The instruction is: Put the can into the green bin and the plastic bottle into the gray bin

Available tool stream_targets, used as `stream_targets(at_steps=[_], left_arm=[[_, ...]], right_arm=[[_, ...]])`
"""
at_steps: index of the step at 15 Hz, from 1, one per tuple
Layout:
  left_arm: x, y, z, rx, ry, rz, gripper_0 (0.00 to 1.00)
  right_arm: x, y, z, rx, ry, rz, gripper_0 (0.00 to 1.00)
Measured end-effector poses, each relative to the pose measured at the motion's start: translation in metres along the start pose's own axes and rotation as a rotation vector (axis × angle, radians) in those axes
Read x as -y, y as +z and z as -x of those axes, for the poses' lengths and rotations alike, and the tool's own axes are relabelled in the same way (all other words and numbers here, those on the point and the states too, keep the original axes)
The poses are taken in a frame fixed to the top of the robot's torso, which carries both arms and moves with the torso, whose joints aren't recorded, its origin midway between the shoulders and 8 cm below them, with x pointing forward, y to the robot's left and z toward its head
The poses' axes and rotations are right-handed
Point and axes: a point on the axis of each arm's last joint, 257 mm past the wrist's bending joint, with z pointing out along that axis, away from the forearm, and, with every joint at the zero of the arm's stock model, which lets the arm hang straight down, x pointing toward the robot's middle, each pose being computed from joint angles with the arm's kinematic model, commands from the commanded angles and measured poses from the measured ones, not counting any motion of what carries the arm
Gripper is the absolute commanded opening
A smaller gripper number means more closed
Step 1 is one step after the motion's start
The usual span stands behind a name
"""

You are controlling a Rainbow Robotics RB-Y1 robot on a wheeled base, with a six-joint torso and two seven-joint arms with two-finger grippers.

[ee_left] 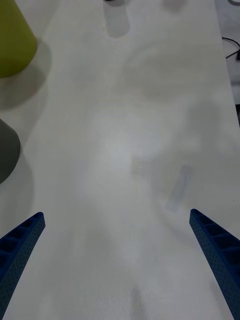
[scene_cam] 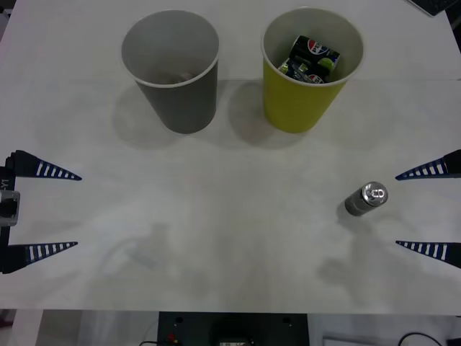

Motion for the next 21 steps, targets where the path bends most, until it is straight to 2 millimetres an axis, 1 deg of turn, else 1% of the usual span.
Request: stream_targets(at_steps=[5, 8, 10, 17, 21], left_arm=[[0.0, 0.0, 0.0, 0.0, 0.0, 0.0, 1.0], [0.0, 0.0, 0.0, 0.0, 0.0, 0.0, 1.0], [0.0, 0.0, 0.0, 0.0, 0.0, 0.0, 1.0], [0.0, 0.0, 0.0, 0.0, 0.0, 0.0, 1.0], [0.0, 0.0, 0.0, 0.0, 0.0, 0.0, 1.0]], right_arm=[[-0.003, 0.004, 0.003, 0.021, 0.018, -0.001, 1.0], [0.006, -0.002, 0.014, 0.027, -0.007, -0.025, 1.0], [0.01, -0.004, 0.014, 0.049, 0.02, -0.042, 1.0], [0.025, -0.017, -0.013, 0.101, 0.145, -0.135, 1.0], [0.029, -0.02, -0.026, 0.127, 0.176, -0.182, 1.0]])
